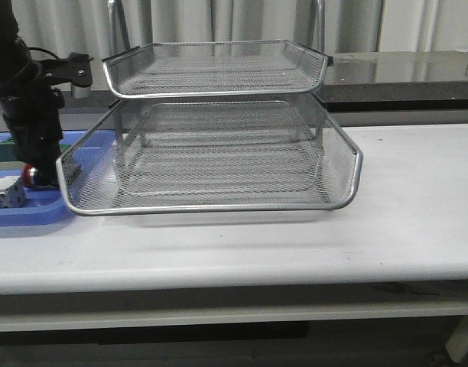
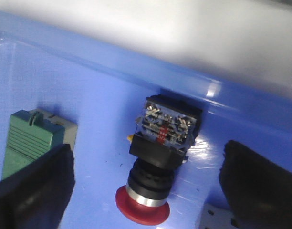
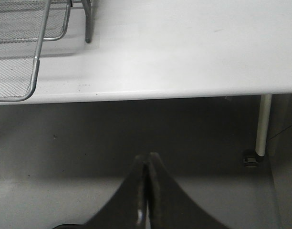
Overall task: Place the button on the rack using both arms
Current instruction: 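Lower the left gripper into the blue tray and grasp the red push button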
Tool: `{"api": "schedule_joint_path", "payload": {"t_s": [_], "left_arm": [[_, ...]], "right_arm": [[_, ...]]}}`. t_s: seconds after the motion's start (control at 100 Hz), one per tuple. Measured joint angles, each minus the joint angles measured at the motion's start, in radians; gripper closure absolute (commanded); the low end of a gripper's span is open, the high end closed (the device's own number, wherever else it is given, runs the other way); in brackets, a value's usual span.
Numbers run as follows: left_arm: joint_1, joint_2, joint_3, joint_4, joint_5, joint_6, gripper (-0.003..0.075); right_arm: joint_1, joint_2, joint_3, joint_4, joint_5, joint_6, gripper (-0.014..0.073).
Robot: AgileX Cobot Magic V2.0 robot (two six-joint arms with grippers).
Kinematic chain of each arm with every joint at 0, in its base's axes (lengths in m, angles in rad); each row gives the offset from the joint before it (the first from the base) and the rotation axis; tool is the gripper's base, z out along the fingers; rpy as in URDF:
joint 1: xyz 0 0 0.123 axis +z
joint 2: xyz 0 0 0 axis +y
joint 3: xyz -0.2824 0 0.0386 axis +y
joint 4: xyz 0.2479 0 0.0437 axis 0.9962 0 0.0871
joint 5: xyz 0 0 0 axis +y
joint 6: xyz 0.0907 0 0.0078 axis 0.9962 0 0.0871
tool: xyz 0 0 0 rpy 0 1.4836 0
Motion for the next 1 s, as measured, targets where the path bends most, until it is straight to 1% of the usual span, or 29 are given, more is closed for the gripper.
{"api": "schedule_joint_path", "payload": {"t_s": [0.49, 0.81, 0.88, 1.0], "left_arm": [[0.0, 0.068, -0.006, 0.008, -0.014, 0.0, 0.0125], [0.0, 0.09, -0.041, 0.005, -0.019, 0.0, 0.0127], [0.0, 0.09, -0.044, 0.005, -0.019, 0.0, 0.0151], [0.0, 0.092, -0.044, 0.002, -0.019, 0.0, 0.0219]], "right_arm": [[0.0, 0.0, 0.0, 0.0, 0.0, 0.0, 0.0661], [0.0, 0.0, 0.0, 0.0, 0.0, 0.0, 0.0661], [0.0, 0.0, 0.0, 0.0, 0.0, 0.0, 0.0661], [0.0, 0.0, 0.0, 0.0, 0.0, 0.0, 0.0661]]}}
